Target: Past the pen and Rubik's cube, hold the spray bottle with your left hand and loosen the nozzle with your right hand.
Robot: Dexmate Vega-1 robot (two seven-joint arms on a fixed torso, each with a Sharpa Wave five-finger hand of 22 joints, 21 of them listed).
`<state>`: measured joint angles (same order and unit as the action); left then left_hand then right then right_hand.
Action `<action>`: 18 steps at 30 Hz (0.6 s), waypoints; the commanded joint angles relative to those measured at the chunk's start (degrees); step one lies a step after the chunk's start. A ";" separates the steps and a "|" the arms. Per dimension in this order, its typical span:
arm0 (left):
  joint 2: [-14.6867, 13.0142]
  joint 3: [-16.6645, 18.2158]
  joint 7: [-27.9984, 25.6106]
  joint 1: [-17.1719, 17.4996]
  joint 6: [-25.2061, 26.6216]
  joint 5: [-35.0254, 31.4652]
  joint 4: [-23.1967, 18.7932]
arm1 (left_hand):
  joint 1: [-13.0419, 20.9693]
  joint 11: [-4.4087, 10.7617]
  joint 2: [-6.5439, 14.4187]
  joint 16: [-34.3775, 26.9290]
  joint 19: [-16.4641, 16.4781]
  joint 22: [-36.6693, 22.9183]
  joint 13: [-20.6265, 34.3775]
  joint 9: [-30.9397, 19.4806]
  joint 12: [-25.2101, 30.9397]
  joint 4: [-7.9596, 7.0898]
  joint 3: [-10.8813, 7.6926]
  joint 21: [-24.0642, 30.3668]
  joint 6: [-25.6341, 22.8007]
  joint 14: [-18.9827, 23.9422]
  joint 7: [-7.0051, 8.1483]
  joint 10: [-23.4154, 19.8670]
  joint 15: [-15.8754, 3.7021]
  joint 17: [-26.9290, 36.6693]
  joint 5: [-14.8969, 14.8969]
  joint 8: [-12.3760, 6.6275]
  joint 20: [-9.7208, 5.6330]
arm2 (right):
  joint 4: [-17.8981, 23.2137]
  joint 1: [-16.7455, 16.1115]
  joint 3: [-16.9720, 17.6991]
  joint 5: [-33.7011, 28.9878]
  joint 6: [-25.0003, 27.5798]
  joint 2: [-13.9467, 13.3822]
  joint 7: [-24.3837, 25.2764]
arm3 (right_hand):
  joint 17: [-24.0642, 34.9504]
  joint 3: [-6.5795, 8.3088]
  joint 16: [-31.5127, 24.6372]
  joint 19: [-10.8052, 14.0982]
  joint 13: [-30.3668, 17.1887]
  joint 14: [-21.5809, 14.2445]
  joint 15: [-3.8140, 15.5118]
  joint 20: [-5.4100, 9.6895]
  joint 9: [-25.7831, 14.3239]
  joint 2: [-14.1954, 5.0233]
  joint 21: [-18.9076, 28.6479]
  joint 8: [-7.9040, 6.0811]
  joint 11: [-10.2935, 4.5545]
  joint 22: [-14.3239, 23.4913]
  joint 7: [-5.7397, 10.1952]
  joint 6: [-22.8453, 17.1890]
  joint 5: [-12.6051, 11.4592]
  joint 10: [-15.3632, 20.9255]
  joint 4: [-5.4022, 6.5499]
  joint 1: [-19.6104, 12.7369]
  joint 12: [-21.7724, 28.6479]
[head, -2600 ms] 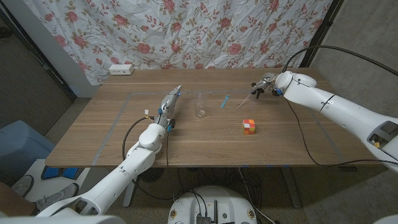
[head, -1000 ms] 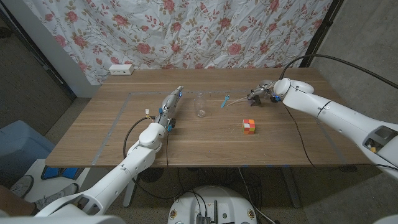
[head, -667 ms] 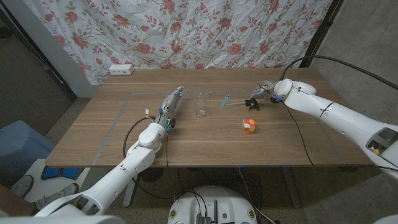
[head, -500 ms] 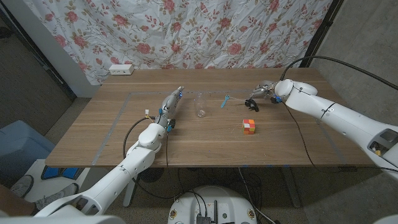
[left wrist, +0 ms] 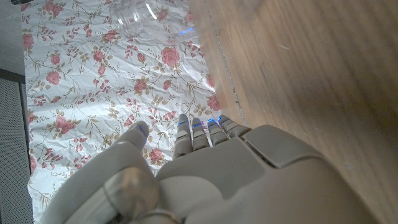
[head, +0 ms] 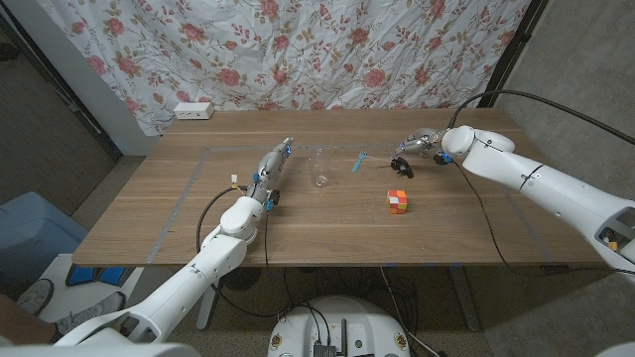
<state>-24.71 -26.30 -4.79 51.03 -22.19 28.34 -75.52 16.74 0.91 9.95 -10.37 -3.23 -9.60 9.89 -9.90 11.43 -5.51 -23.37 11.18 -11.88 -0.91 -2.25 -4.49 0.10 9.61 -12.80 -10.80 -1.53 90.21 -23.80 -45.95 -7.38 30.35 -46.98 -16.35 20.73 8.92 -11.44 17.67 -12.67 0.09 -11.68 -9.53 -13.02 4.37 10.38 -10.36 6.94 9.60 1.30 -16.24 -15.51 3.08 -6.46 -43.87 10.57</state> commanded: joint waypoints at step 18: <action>-0.90 0.62 -0.52 0.72 -1.02 -0.82 -1.56 | -0.95 0.12 0.80 0.21 0.34 -0.14 0.15 -0.04 -0.20 -0.10 -1.25 -0.14 -0.21 -0.08 -0.02 -0.12 -0.45 0.05 -0.31 0.29 -0.14 | -2.46 -8.35 8.92 8.17 -16.39 -2.21 4.95 | 0.01 -3.20 0.01 -2.99 0.06 4.58 -0.36 0.51 1.61 0.43 0.13 0.31 -0.51 0.19 1.25 9.97 -2.78 -5.71 2.38 6.73 0.34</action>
<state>-25.27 -26.02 -4.93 51.34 -22.67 27.76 -76.44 16.22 0.91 9.88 -10.28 -3.14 -9.60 9.89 -9.90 11.25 -5.76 -24.08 11.18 -11.88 -0.81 -2.25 -4.49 -0.01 9.62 -12.80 -10.58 -1.44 89.95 -28.13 -41.36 -3.56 22.15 -48.90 -15.22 20.73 5.84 -11.23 14.90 -12.54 4.23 -11.95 -9.42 -11.44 5.15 10.38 -10.14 6.55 9.60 2.40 -6.67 -18.02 -2.17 -4.34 -38.03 10.57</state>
